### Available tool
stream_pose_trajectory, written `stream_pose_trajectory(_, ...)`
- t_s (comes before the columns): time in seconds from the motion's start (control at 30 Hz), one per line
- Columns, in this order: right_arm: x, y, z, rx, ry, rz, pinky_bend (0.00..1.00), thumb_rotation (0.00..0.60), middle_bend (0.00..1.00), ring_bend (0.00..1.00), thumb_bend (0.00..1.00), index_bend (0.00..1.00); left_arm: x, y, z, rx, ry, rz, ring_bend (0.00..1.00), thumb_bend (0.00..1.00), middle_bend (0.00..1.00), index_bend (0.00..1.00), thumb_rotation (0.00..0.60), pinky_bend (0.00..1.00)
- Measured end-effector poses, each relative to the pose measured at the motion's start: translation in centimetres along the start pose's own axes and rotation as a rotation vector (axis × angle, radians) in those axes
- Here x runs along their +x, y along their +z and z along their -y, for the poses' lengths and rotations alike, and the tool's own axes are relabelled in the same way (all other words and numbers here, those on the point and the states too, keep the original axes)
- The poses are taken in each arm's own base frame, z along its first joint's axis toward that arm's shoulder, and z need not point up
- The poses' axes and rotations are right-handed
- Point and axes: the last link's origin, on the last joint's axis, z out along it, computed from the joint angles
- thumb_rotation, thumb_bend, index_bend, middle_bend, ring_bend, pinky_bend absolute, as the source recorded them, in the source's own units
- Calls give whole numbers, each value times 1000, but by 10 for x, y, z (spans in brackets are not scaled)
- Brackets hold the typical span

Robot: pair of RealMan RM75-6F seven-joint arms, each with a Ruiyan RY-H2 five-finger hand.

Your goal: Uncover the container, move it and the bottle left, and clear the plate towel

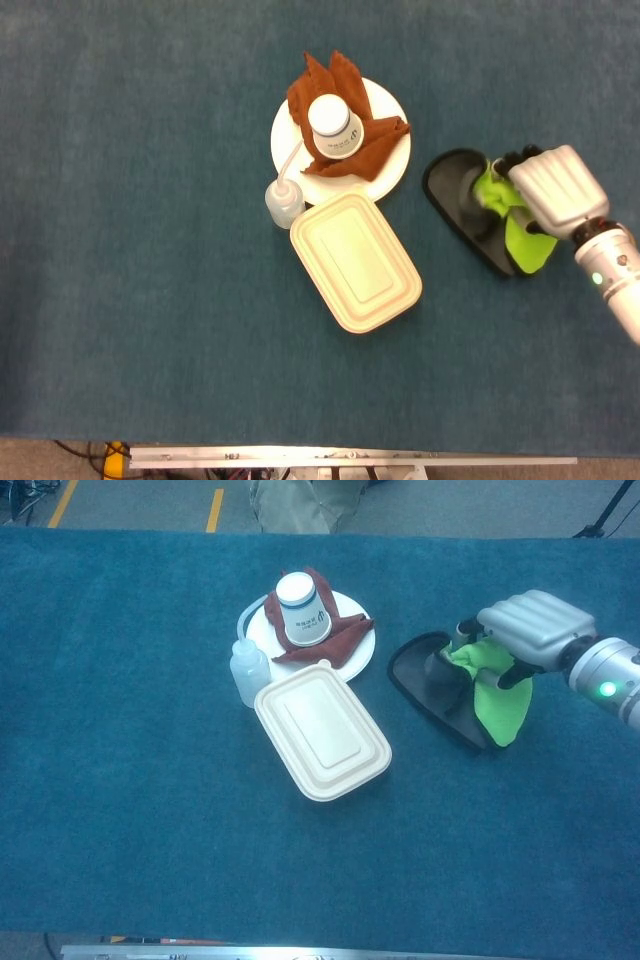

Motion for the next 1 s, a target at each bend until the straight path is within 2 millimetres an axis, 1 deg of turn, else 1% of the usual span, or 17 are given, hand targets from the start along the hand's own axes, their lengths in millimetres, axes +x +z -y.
stream_pose_trajectory(0.07, 2, -2, -3, -7, -3, -6, 469, 600, 205, 205, 294, 105, 1, 4, -3, -15, -3, 9, 175, 368, 177, 129, 600, 126)
stream_pose_trajectory(0.27, 14, -12, -15, -32, -5, -37, 450, 600, 193, 189, 287, 59, 4, 19, -20, -76, -30, 43, 173, 368, 162, 119, 600, 126)
stream_pose_trajectory(0.4, 25, -21, -23, -49, 11, -73, 431, 600, 193, 188, 257, 54, 4, 32, -30, -121, -42, 68, 172, 368, 157, 115, 600, 126)
stream_pose_trajectory(0.5, 34, -26, -28, -63, 26, -116, 425, 600, 193, 187, 253, 54, 3, 44, -40, -161, -48, 85, 172, 368, 157, 114, 600, 126)
stream_pose_trajectory(0.6, 44, -32, -32, -73, 55, -161, 425, 600, 193, 186, 253, 54, 0, 53, -50, -197, -59, 111, 172, 368, 155, 114, 600, 126)
stream_pose_trajectory(0.7, 47, -37, -31, -67, 72, -200, 425, 600, 193, 186, 251, 54, -5, 59, -62, -234, -70, 155, 171, 368, 142, 114, 600, 126)
stream_pose_trajectory(0.83, 49, -46, -32, -64, 93, -241, 425, 600, 197, 186, 250, 54, -12, 68, -84, -300, -105, 228, 163, 368, 133, 103, 600, 126)
stream_pose_trajectory(1.0, 59, -56, -39, -76, 106, -303, 425, 600, 202, 186, 244, 54, -21, 79, -106, -356, -142, 299, 157, 368, 129, 99, 600, 126)
